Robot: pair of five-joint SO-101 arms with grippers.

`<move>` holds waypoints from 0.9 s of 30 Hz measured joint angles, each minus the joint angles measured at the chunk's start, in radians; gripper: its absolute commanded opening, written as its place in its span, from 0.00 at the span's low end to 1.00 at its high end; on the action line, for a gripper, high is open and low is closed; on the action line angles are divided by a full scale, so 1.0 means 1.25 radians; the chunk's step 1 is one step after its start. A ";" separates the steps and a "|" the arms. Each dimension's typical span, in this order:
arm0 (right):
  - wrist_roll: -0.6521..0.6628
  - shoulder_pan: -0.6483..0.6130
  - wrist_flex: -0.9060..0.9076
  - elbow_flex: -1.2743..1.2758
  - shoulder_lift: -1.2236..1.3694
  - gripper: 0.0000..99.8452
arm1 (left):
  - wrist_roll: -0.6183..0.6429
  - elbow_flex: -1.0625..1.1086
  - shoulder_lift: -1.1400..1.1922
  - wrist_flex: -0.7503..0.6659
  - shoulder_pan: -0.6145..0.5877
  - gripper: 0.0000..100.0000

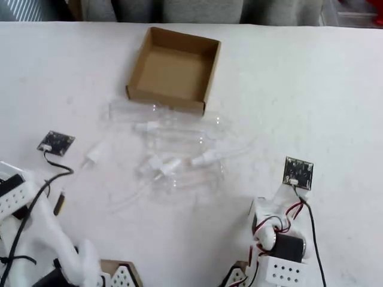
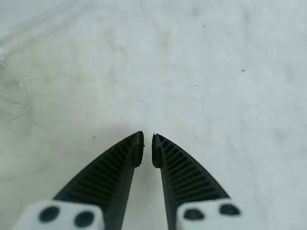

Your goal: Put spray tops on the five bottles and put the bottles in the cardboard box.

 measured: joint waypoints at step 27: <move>0.000 0.000 0.000 0.000 0.000 0.02 | 0.264 -0.239 0.416 -0.282 0.095 0.02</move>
